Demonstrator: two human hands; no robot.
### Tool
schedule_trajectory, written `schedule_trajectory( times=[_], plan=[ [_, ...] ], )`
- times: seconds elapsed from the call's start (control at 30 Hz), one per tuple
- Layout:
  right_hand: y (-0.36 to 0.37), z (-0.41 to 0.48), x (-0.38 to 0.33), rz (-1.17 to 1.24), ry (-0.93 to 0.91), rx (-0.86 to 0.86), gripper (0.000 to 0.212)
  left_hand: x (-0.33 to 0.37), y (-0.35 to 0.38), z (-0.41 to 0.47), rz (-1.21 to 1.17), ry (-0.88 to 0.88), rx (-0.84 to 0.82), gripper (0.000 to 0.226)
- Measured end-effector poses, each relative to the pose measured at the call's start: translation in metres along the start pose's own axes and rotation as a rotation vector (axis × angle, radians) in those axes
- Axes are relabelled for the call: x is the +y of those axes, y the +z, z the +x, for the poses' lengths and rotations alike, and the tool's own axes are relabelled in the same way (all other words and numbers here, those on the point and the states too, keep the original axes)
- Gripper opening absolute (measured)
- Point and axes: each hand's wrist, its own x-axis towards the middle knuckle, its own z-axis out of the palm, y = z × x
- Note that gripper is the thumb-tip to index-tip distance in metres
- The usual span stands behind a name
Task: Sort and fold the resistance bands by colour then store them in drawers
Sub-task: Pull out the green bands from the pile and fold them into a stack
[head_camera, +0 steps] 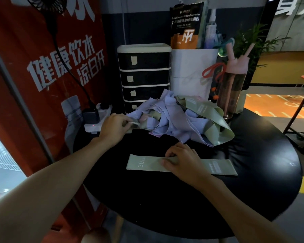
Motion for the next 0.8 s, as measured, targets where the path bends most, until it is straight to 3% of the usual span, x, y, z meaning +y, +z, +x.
schedule_trajectory(
  times=[0.3,0.43,0.67,0.8],
  plan=[
    [-0.010,-0.002,-0.009,0.117,0.075,-0.047,0.011,0.038,-0.055,-0.021,-0.310,-0.006,0.191,0.009],
    [-0.021,0.005,-0.022,0.190,0.139,-0.036,0.013,0.059,-0.081,-0.028,-0.356,0.042,0.175,0.008],
    [-0.067,0.029,-0.081,0.679,0.056,0.140,0.022,0.101,-0.107,-0.031,-0.498,0.118,0.149,0.010],
    [-0.083,0.033,-0.090,0.719,0.008,0.084,0.026,0.123,-0.114,-0.034,-0.596,0.147,0.120,0.009]
  ],
)
